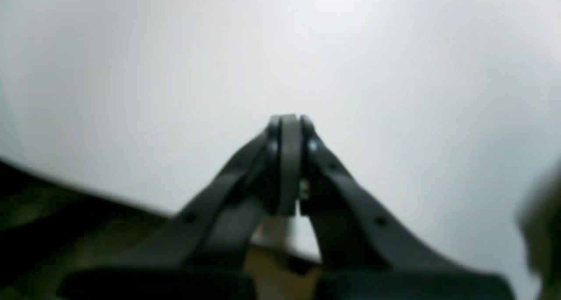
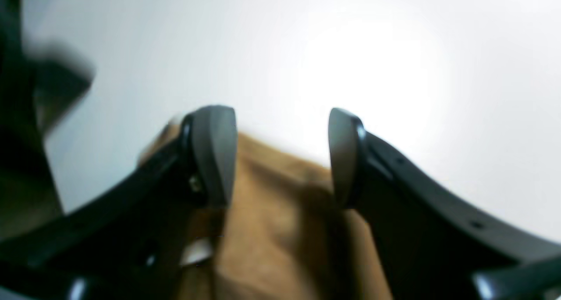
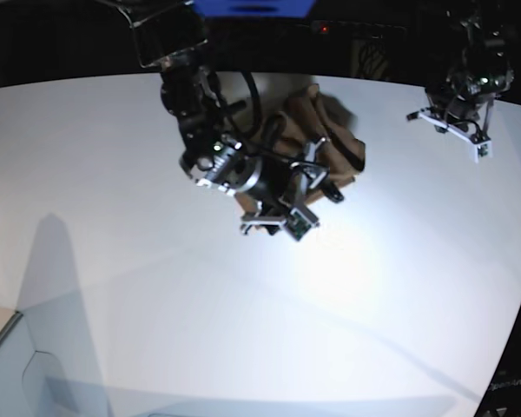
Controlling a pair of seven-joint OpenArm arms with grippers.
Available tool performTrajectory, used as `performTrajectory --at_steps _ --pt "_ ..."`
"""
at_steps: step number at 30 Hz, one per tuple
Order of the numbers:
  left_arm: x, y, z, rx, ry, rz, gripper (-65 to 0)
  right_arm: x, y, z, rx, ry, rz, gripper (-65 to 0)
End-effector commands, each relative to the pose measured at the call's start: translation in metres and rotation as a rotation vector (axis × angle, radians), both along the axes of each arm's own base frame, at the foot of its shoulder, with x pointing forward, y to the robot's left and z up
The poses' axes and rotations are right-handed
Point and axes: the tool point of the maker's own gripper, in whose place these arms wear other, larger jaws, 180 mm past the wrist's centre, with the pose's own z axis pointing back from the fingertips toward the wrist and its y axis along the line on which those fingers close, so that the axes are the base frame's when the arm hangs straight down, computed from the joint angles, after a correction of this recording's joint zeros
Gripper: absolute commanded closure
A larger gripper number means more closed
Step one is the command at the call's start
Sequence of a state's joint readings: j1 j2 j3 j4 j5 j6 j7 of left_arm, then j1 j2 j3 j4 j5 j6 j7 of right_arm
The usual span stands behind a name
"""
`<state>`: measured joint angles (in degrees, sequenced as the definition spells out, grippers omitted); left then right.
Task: Layout the t-shirt on the table in an organized manner, then fold the t-shirt properly
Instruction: 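Grasp the bundle edges with both grippers and press the fold together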
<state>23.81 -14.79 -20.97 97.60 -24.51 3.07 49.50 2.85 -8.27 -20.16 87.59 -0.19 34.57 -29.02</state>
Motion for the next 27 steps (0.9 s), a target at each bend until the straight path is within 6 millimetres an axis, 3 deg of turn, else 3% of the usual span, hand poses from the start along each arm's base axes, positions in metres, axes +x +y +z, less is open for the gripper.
performTrajectory --at_steps 1,4,7,9,14,16,22,25,27 --pt "0.002 -0.004 0.008 -0.022 -0.015 -0.004 -0.4 0.002 0.006 0.027 0.072 -0.054 -0.003 -34.0" --pt "0.009 -0.021 0.021 -0.084 -0.063 -0.022 -0.5 -0.002 -0.007 0.054 0.107 -0.12 -0.046 -34.0" --pt "0.008 -0.033 0.03 -0.134 -0.087 -0.032 -0.5 -0.008 -0.016 0.066 0.123 -0.145 -0.077 -34.1" --pt "0.008 -0.042 0.038 -0.174 -0.109 -0.038 -0.5 -0.008 -0.026 0.065 0.12 -0.143 -0.109 -34.1" --pt "0.01 -0.066 0.065 -0.282 -0.183 -0.063 -2.1 -0.007 -0.067 0.04 0.084 -0.082 -0.218 -34.1" --pt "0.012 -0.075 0.076 -0.329 -0.215 -0.069 -7.5 -0.011 -0.074 0.031 0.057 -0.071 -0.216 -34.1" --pt "0.025 -0.094 0.091 -0.46 -0.27 -0.067 -33.4 -0.02 -0.09 0.016 0.006 -0.05 -0.216 -34.1" --pt "0.039 -0.101 0.095 -0.496 -0.309 -0.045 -40.9 -0.023 -0.093 0.011 -0.006 -0.041 -0.214 -34.1" --pt "0.048 -0.103 0.094 -0.516 -0.325 -0.025 -42.5 -0.025 -0.096 0.008 -0.019 -0.037 -0.211 -34.1"
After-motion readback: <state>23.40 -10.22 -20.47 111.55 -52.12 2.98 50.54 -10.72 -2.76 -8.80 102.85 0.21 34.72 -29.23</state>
